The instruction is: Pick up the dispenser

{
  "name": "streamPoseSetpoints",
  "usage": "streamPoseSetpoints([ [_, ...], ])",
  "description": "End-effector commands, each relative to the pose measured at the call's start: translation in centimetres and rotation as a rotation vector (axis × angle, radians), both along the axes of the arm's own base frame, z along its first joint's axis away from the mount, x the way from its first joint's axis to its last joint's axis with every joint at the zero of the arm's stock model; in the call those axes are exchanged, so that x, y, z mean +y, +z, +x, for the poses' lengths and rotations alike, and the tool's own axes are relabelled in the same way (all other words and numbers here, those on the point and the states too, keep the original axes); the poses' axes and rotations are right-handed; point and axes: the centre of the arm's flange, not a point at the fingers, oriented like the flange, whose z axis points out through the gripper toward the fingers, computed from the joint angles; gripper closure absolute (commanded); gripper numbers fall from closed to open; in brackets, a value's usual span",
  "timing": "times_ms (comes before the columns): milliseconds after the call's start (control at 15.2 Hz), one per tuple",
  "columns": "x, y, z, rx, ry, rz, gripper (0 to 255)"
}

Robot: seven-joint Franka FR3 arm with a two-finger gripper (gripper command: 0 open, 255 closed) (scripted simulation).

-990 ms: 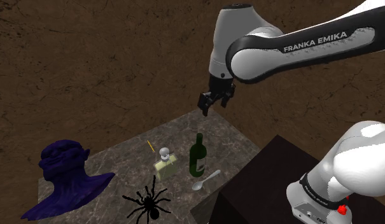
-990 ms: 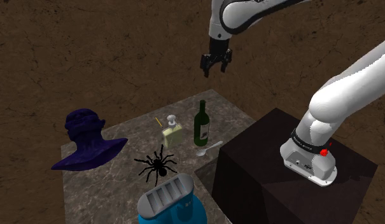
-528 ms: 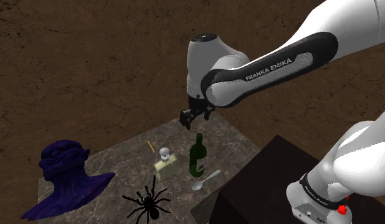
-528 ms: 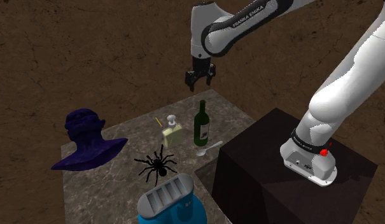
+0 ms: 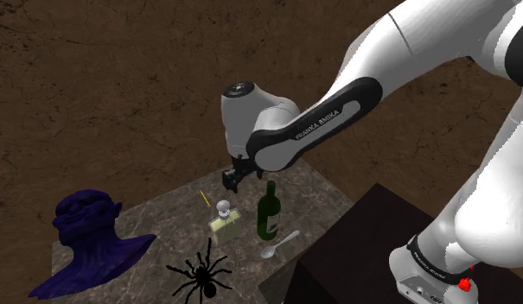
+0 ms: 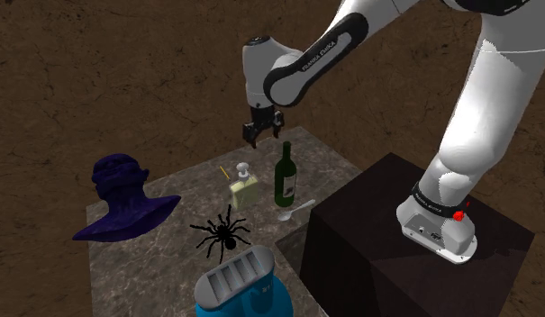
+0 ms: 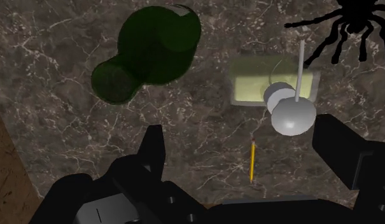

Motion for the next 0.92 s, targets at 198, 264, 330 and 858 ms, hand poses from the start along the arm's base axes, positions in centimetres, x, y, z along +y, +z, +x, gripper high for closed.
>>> streamPoseSetpoints([
  [198,4.2,-5.8,2.8,0.006,0.008,-0.028,0],
  [264,5.0,-6.8,3.3,0.007,0.009,-0.033,0],
  [330,5.7,-7.9,3.8,0.008,0.011,-0.038,0],
  [858,7.5,-13.1,5.0,0.012,0.015,-0.052,0],
])
